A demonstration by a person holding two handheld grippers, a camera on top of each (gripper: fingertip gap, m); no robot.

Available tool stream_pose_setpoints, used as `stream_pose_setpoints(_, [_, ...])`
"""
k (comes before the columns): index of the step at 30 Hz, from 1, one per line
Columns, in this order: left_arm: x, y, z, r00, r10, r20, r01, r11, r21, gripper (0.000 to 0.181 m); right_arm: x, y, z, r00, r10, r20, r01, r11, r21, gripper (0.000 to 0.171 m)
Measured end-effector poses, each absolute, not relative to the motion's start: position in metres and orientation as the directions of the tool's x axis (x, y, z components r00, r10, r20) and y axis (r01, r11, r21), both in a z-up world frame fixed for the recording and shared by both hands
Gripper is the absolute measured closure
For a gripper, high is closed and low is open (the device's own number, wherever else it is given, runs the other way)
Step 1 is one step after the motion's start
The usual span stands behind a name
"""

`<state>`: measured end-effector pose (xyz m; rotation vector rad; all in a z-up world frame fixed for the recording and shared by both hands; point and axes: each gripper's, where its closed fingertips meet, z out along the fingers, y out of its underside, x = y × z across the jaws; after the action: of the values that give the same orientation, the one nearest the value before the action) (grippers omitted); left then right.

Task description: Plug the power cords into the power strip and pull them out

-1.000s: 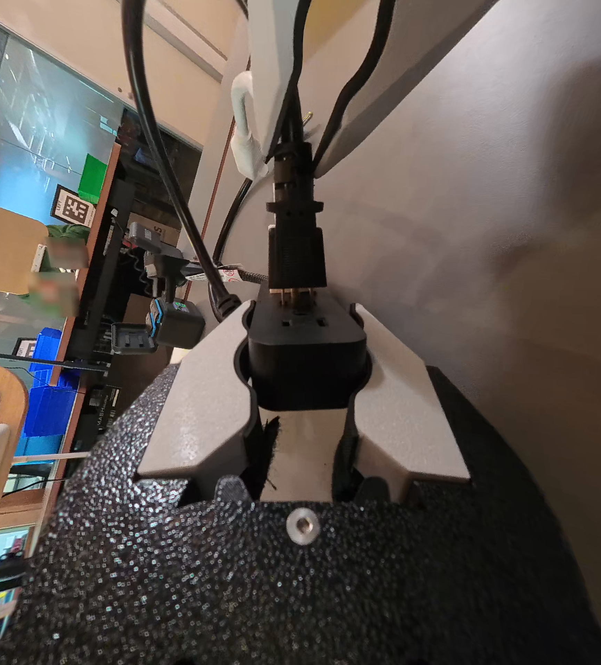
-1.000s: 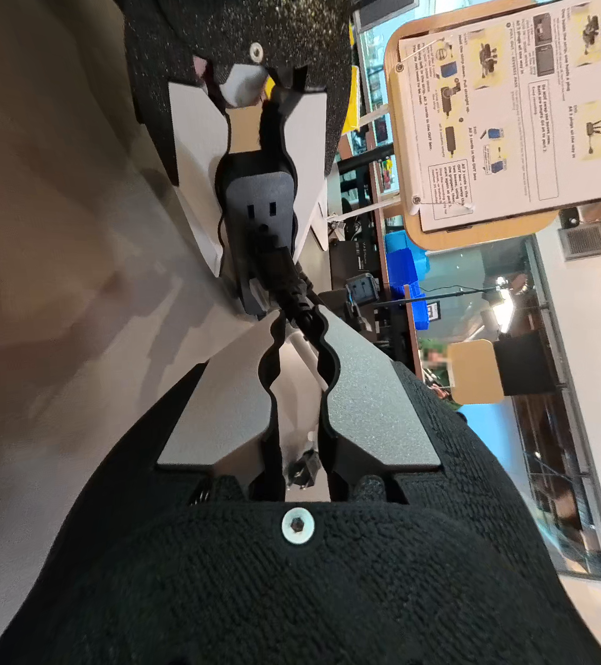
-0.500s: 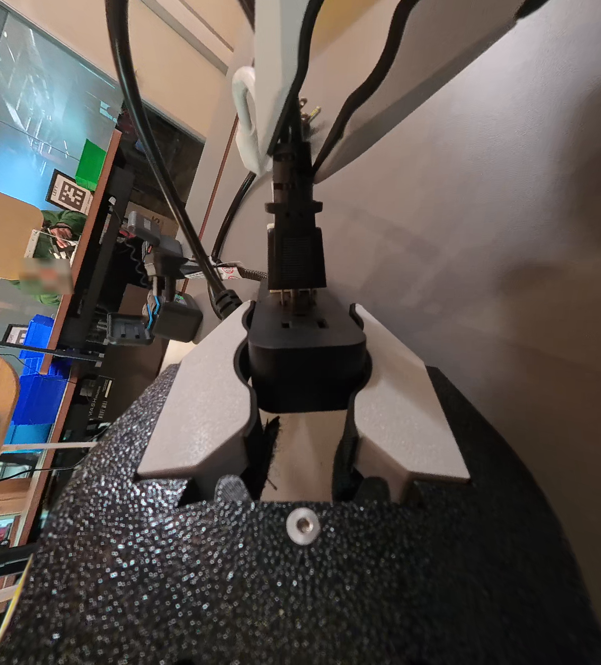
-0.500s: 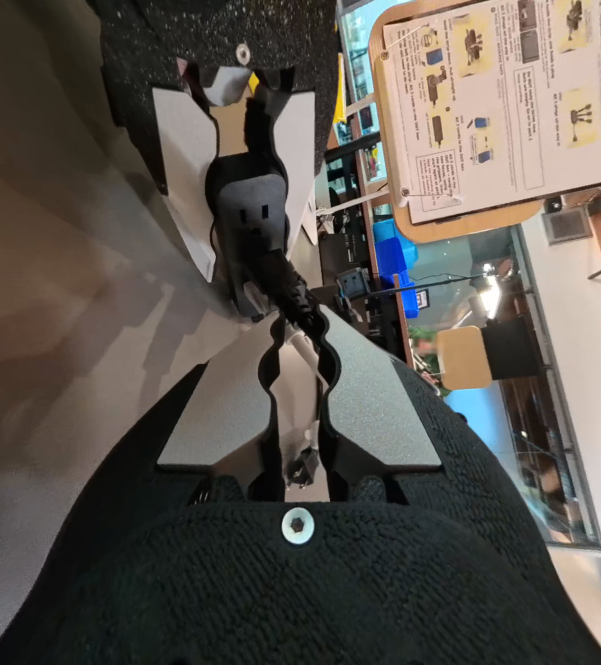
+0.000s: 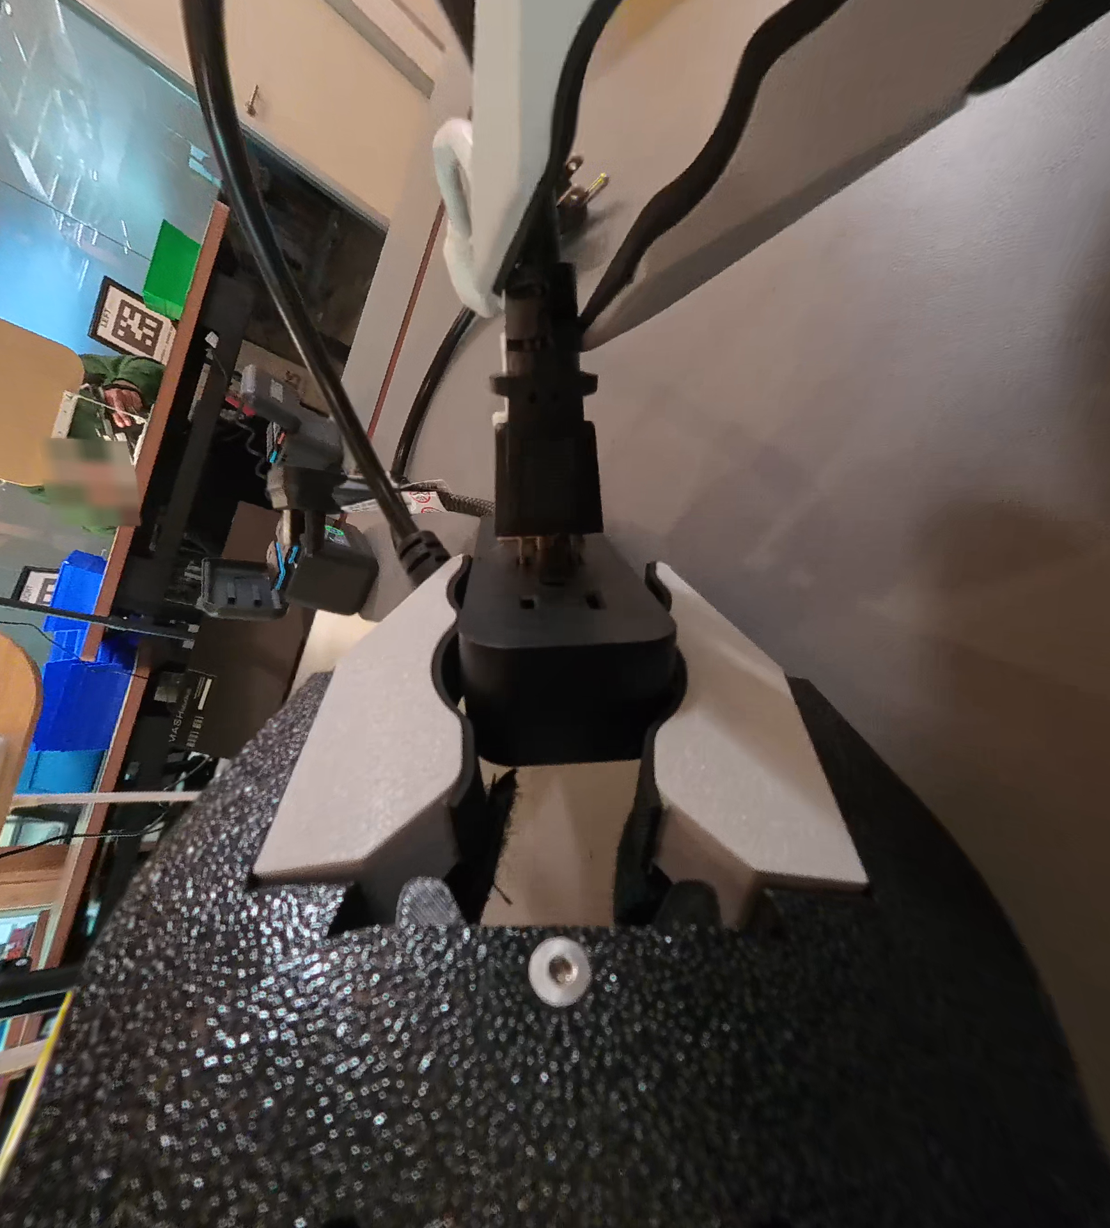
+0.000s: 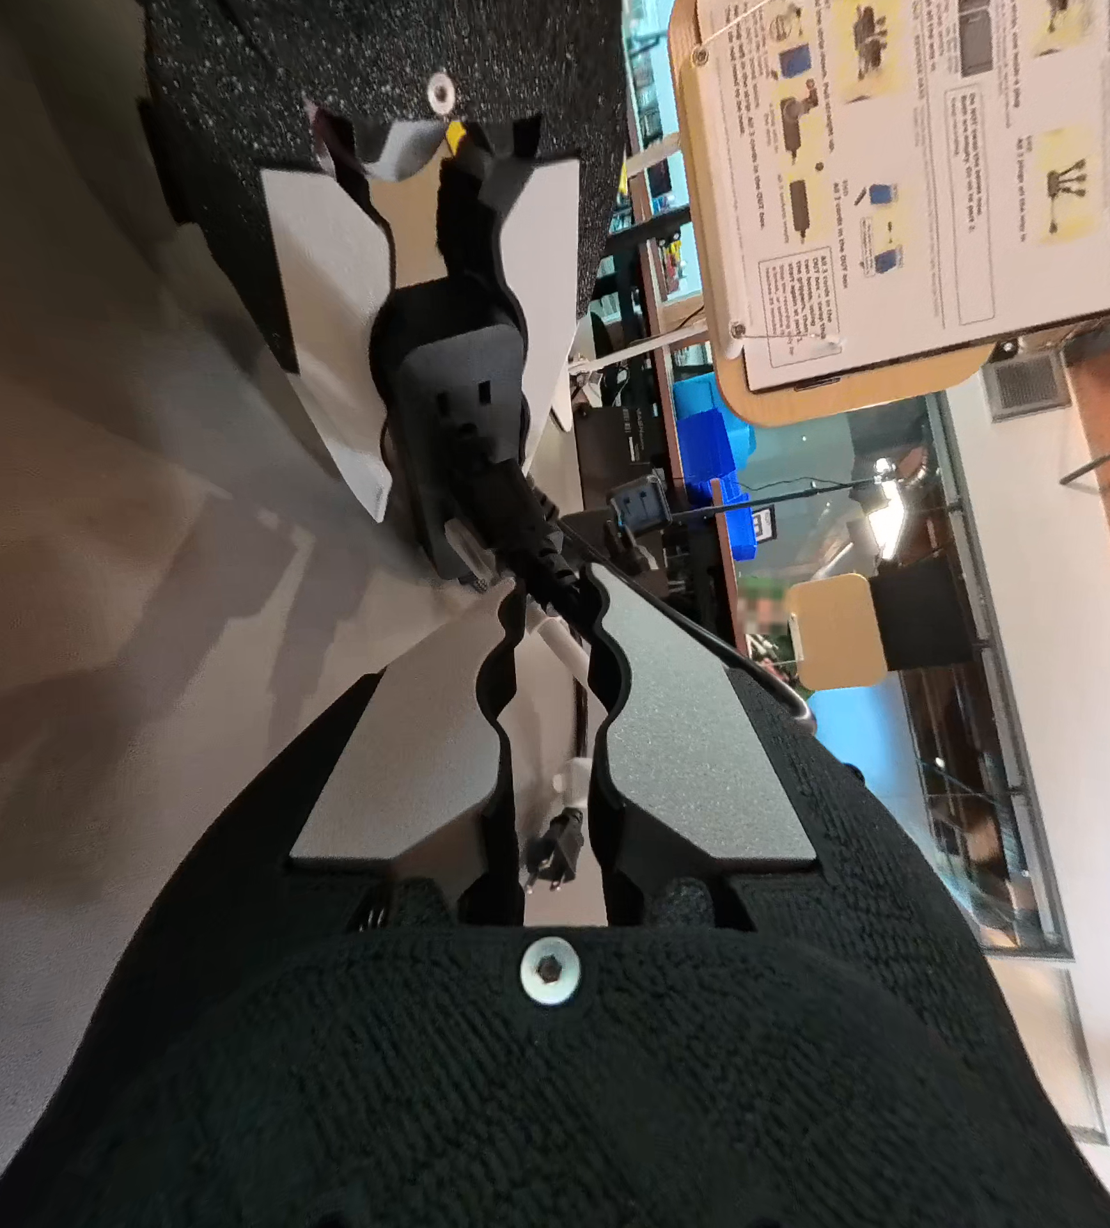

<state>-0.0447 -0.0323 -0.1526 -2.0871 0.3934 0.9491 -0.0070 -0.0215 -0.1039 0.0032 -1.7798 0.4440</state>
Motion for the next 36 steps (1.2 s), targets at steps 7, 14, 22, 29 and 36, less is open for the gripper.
stream_pose_setpoints(7, [-0.047,-0.032,-0.153,0.64,0.031,-0.768,-0.56,-0.665,-0.494,0.132,-0.011,-0.014,-0.112,-0.271,0.222,0.937,-0.2,0.939,-0.281,0.159])
stream_pose_setpoints(14, [-0.018,-0.011,-0.148,0.664,-0.041,-0.746,-0.627,-0.575,-0.526,0.131,0.038,-0.103,-0.182,-0.509,-0.016,0.861,-0.502,0.818,-0.282,0.171])
stream_pose_setpoints(22, [-0.032,-0.021,-0.146,0.714,0.011,-0.7,-0.585,-0.54,-0.605,0.131,0.029,-0.068,-0.146,-0.466,0.166,0.869,-0.455,0.797,-0.396,0.16])
stream_pose_setpoints(29, [-0.038,-0.024,-0.148,0.747,0.023,-0.664,-0.559,-0.519,-0.647,0.131,-0.007,-0.014,-0.115,-0.274,0.26,0.926,-0.251,0.91,-0.33,0.101])
stream_pose_setpoints(36, [-0.037,-0.023,-0.15,0.72,0.011,-0.694,-0.584,-0.531,-0.614,0.131,-0.012,0.0,-0.116,-0.222,0.094,0.971,-0.183,0.974,-0.136,0.147])
